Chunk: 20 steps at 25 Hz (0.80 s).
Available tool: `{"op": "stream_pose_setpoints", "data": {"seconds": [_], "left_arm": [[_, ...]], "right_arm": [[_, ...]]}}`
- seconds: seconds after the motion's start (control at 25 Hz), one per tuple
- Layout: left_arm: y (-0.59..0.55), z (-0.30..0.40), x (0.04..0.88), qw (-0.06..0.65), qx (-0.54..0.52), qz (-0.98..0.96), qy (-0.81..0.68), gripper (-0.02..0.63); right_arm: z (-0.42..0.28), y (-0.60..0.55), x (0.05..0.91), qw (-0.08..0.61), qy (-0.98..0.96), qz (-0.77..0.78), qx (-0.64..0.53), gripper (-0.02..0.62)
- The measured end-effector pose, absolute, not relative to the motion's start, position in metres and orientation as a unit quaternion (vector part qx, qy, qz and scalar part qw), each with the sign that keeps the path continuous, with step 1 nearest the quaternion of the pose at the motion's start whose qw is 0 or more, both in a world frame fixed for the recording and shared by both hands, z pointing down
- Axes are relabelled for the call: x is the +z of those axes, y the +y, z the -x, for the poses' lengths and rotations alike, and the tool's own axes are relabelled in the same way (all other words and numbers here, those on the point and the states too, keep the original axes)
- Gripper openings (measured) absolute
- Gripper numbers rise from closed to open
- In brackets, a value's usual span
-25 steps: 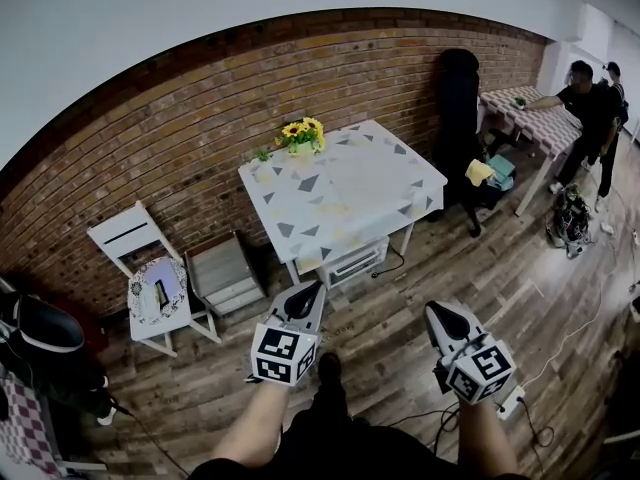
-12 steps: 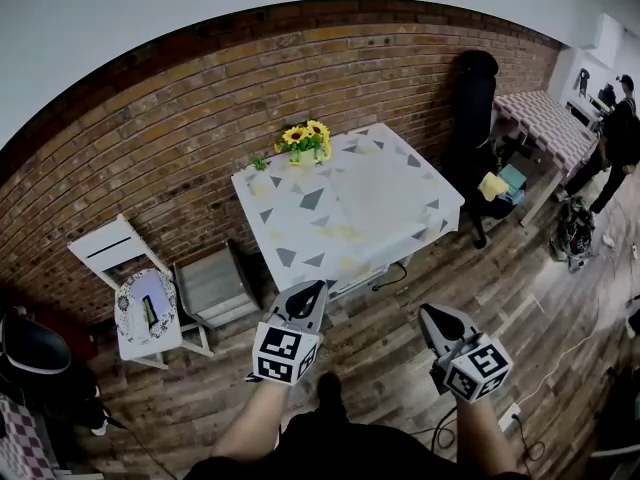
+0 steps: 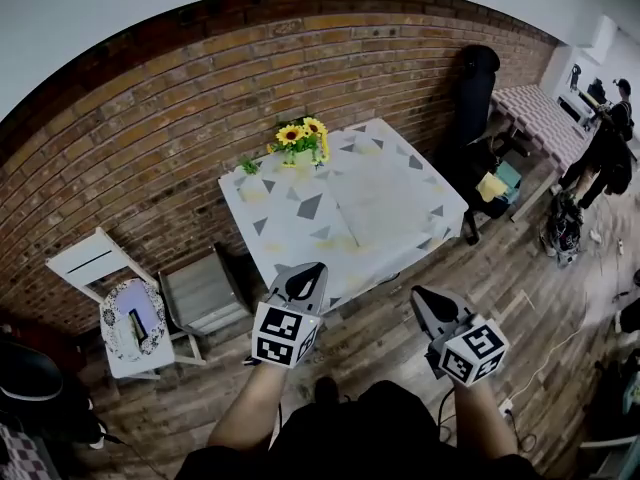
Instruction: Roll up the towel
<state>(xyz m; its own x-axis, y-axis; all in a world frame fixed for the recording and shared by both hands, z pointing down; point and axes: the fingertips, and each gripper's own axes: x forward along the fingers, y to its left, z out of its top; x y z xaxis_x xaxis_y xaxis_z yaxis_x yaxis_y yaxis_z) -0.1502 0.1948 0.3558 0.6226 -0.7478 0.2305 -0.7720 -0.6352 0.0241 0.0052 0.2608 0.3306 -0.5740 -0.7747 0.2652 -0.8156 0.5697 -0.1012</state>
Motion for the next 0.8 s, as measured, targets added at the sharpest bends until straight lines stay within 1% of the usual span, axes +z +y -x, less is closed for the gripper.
{"op": "stream_pose_setpoints", "data": {"seconds": [0.36, 0.6, 0.8], "left_arm": [[0.151, 0.149, 0.383, 0.073, 0.127, -0.898, -0.414, 0.02], [0.105, 0.13, 0.404, 0.079, 0.155, -0.897, -0.407, 0.02], [0.05, 0.104, 0.423, 0.098, 0.179, -0.893, -0.401, 0.02]], "right_arm": [[0.007, 0.204, 0.356, 0.11, -0.884, -0.436, 0.131, 0.015], [0.002, 0.144, 0.38, 0.117, -0.889, -0.418, 0.147, 0.015], [-0.016, 0.083, 0.409, 0.142, -0.892, -0.4, 0.155, 0.018]]}}
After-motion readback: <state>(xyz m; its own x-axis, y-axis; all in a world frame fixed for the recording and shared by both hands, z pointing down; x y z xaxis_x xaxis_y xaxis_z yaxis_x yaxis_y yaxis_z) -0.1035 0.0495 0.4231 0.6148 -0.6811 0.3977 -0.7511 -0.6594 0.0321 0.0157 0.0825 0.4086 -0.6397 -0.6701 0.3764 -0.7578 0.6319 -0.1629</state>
